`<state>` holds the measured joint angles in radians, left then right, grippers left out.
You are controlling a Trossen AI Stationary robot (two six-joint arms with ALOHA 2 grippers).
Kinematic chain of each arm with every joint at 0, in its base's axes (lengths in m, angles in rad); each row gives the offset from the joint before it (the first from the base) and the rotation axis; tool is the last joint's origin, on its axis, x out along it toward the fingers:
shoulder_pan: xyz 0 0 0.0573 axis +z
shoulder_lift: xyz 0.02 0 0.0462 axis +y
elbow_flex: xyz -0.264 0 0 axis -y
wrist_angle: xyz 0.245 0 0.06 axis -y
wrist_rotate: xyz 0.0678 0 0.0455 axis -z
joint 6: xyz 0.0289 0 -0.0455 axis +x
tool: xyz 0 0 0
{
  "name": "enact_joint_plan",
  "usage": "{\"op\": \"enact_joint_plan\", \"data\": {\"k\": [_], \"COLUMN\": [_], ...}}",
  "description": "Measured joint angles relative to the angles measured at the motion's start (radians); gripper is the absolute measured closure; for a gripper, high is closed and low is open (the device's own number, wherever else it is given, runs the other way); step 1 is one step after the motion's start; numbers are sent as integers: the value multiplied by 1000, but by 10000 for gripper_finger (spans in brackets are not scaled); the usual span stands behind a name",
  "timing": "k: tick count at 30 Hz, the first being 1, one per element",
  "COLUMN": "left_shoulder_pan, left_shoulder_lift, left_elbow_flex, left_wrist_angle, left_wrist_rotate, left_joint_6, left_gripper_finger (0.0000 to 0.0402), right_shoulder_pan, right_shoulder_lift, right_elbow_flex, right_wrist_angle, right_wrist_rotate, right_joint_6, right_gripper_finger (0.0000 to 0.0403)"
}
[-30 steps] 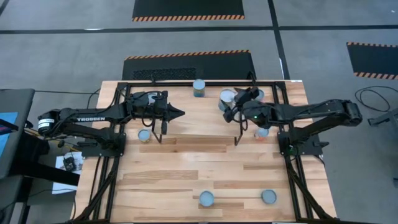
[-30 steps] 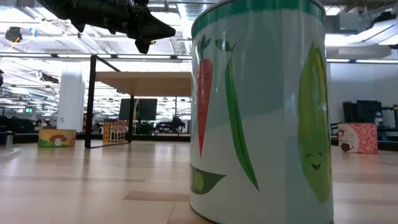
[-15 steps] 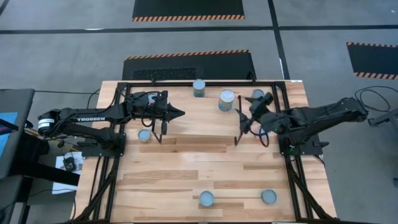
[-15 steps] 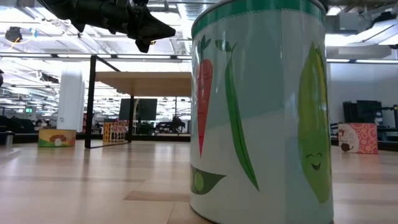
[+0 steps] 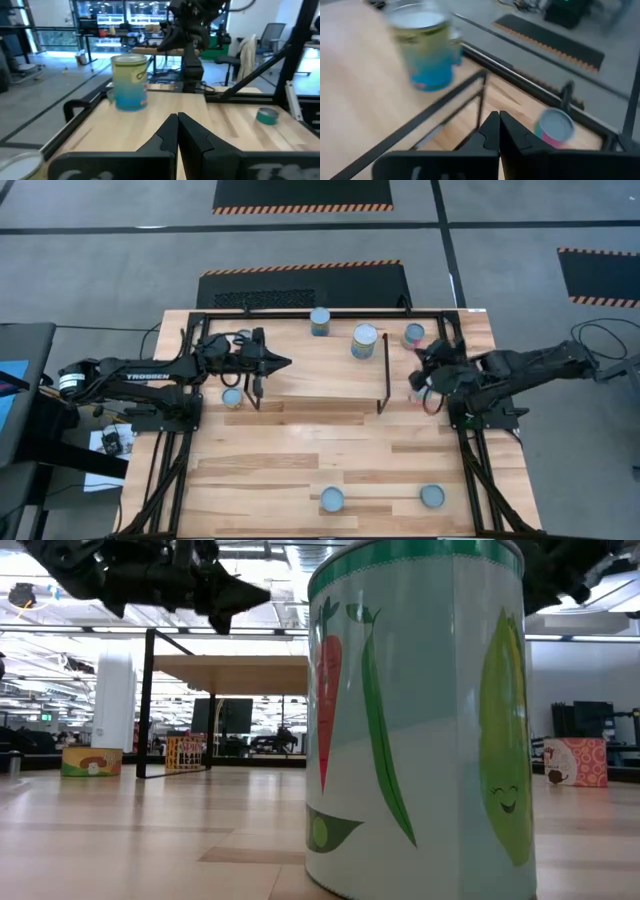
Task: Pick and place cans onto a shelf
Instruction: Put the top green can on the shelf
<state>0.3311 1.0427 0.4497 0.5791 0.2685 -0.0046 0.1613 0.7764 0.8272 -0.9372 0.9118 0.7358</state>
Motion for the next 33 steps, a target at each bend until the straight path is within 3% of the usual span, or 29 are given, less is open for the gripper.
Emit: {"op": "enact_joint_plan", "data": {"k": [3, 7, 12, 17, 24, 33], "left_shoulder_pan": [32, 101, 226, 352, 470, 530], "left_shoulder_lift": [-26, -64, -116, -143, -143, -143], "left_elbow_flex": [-4, -7, -7, -7, -7, -7], "left_wrist_angle": [2, -5, -42, -96, -138, -152], "left_wrist_rotate": [15, 83, 189, 280, 354, 356], "left_joint_6": [13, 40, 46, 55, 53, 54], "left_gripper_finger": [401, 401, 401, 401, 401, 401], "right_shoulder_pan": [-134, -389, -707, -909, -1001, -1029], "right_shoulder_lift": [-46, -40, 68, 196, 358, 497], "right_elbow_flex": [0, 0, 0, 1, 0, 0], "right_wrist_angle": [8, 69, 189, 243, 259, 279], "right_wrist_rotate": [-91, -316, -619, -825, -864, -852], "right_joint_6": [-15, -132, -333, -551, -662, -693], "right_gripper_finger": [396, 397, 397, 395, 351, 273]}}
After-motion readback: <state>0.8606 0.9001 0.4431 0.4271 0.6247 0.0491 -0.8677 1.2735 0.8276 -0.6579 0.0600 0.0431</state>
